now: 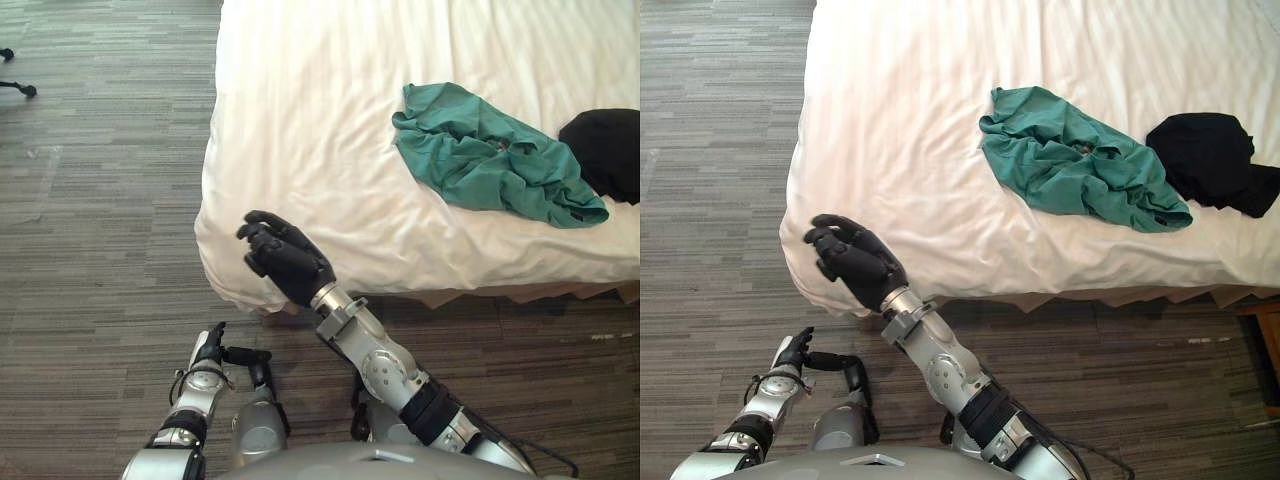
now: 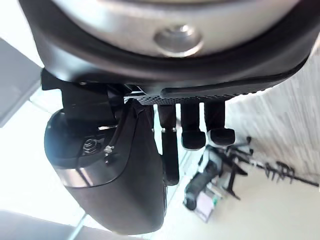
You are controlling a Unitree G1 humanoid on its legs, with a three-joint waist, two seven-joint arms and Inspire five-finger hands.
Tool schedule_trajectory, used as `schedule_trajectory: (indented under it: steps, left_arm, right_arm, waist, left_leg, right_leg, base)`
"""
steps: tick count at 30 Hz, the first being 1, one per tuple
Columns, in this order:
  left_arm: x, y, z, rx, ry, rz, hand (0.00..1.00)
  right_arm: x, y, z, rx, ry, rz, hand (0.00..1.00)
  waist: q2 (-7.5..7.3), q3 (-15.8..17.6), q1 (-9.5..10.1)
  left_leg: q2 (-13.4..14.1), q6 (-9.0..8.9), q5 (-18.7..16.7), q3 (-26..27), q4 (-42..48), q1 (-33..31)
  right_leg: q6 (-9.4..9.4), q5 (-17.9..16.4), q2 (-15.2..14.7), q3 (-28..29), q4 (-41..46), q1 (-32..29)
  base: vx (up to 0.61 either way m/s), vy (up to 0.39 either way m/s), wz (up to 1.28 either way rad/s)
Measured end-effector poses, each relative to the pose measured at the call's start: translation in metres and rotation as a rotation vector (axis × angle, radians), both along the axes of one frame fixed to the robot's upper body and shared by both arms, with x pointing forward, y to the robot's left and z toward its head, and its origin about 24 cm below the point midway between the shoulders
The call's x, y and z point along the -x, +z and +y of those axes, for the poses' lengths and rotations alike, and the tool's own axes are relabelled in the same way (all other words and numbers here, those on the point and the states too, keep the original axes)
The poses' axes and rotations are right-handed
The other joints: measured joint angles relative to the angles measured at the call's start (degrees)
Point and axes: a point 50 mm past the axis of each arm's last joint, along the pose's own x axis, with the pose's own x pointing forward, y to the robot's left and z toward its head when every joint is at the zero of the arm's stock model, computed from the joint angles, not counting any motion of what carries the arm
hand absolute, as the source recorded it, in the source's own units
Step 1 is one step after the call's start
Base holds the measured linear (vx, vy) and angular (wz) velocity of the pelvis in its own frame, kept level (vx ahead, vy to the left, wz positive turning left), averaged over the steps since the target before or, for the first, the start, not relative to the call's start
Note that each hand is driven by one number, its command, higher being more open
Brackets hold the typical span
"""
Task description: Tidy up the quilt and then pick up the clothes from the bed and put them into the laundry hamper
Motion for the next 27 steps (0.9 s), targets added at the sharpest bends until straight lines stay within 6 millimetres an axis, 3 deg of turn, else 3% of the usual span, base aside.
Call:
schedule_trajectory:
  steps: [2, 4, 6, 7, 10, 12, 16, 17, 20, 24, 25, 27]
  left_arm:
    - [0.005, -0.003, -0.004, 0.016, -0.008, 0.014, 1.0]
    - [0.009, -0.007, -0.012, 0.041, -0.011, 0.024, 1.0]
    - [0.021, -0.013, -0.018, 0.061, -0.016, 0.058, 1.0]
    - [0.024, -0.015, -0.019, 0.061, -0.019, 0.069, 1.0]
    - [0.028, -0.017, -0.024, 0.067, -0.034, 0.085, 1.0]
    - [0.024, -0.015, -0.023, 0.065, -0.035, 0.071, 1.0]
    - [0.019, -0.012, -0.022, 0.065, -0.028, 0.062, 1.0]
    - [0.019, -0.012, -0.022, 0.068, -0.026, 0.061, 1.0]
    - [0.013, -0.009, -0.022, 0.07, -0.032, 0.047, 1.0]
    - [0.023, -0.014, -0.021, 0.081, -0.015, 0.088, 1.0]
    - [0.027, -0.016, -0.021, 0.097, 0.008, 0.093, 1.0]
    - [0.035, -0.019, -0.021, 0.115, 0.035, 0.108, 1.0]
  right_arm:
    - [-0.01, -0.022, -0.024, 0.114, -0.102, 0.054, 0.0]
    - [-0.015, -0.05, -0.062, 0.264, -0.25, 0.138, 0.0]
    - [-0.004, -0.077, -0.107, 0.372, -0.397, 0.242, 0.0]
    - [0.0, -0.083, -0.115, 0.384, -0.427, 0.265, 0.0]
    - [0.021, -0.109, -0.162, 0.371, -0.658, 0.458, 0.0]
    - [0.046, -0.123, -0.214, 0.34, -0.925, 0.616, 0.0]
    - [0.098, -0.127, -0.284, 0.367, -1.208, 0.732, 0.0]
    - [0.115, -0.126, -0.3, 0.393, -1.267, 0.755, 1.0]
    - [0.144, -0.128, -0.318, 0.432, -1.341, 0.81, 1.0]
    - [0.163, -0.153, -0.302, 0.456, -1.271, 0.966, 1.0]
    - [0.167, -0.16, -0.294, 0.472, -1.223, 1.011, 1.0]
    - [0.166, -0.172, -0.277, 0.527, -1.095, 1.062, 1.0]
  waist:
    - [0.79, 0.1, 0.09]
    - [1.75, 0.4, 0.06]
    - [2.4, 0.5, -0.24]
    - [2.51, 0.4, -0.48]
    - [3.16, 0.2, -1.96]
    - [3.52, 0.0, -3.39]
    - [4.03, -0.3, -6.25]
    - [4.22, -0.5, -7.18]
    - [4.59, -0.8, -8.97]
    - [4.5, -0.8, -9.74]
    - [4.34, -0.7, -9.52]
    - [4.02, -0.6, -8.51]
  left_leg:
    - [-0.1, 0.13, -0.1, 0.7, 0.0, -0.2]
    - [-0.4, 0.35, -0.2, 1.2, 0.0, -0.4]
    - [-0.5, 0.34, -0.3, 1.8, 0.0, -0.1]
    - [-0.5, 0.28, -0.4, 2.0, 0.0, 0.1]
    - [-0.6, 0.24, -0.9, 3.4, 0.0, 1.4]
    - [-0.7, 0.12, -1.6, 5.3, 0.0, 2.8]
    - [-0.6, -0.38, -3.0, 9.7, 0.0, 5.8]
    - [-0.3, -0.67, -3.6, 11.3, 0.0, 6.9]
    - [0.2, -1.75, -4.7, 15.8, 0.0, 9.6]
    - [1.9, -3.06, -8.0, 22.4, 3.6, 13.0]
    - [3.1, -2.63, -10.3, 21.5, 8.1, 12.4]
    - [4.5, 0.09, -14.6, 11.4, 17.2, 10.2]
  right_leg:
    - [0.12, 0.2, 0.0, 0.4, -0.2, -0.5]
    - [0.35, 0.4, 0.0, 0.9, -0.3, -1.0]
    - [0.44, 0.5, -0.1, 1.8, -0.3, -1.0]
    - [0.44, 0.5, -0.1, 2.0, -0.3, -1.0]
    - [0.51, 0.5, -0.2, 3.3, -0.3, -0.6]
    - [0.71, 0.7, -0.3, 5.1, -0.3, -0.5]
    - [0.79, 0.7, 0.0, 8.6, -0.3, -0.3]
    - [0.79, 0.7, 0.1, 10.2, -0.3, -0.3]
    - [0.78, 0.7, 1.4, 14.5, -0.3, -0.7]
    - [0.84, 0.3, 3.6, 21.4, 0.3, -0.9]
    - [0.67, 0.3, 4.0, 22.9, 0.9, -1.1]
    - [0.47, 0.5, 4.9, 27.8, 2.6, -1.8]
  base:
    - [-0.03, 0.008, -0.13]
    - [-0.01, 0.007, -0.09]
    - [0.02, 0.012, -0.12]
    - [0.04, 0.004, -0.12]
    - [0.05, 0.001, -0.23]
    - [0.05, 0.004, -0.38]
    - [0.05, -0.003, -0.58]
    - [0.06, -0.016, -0.77]
    - [0.06, -0.033, -0.84]
    - [0.02, -0.041, -0.9]
    - [0.02, -0.08, -0.98]
    - [0.01, -0.083, -1.01]
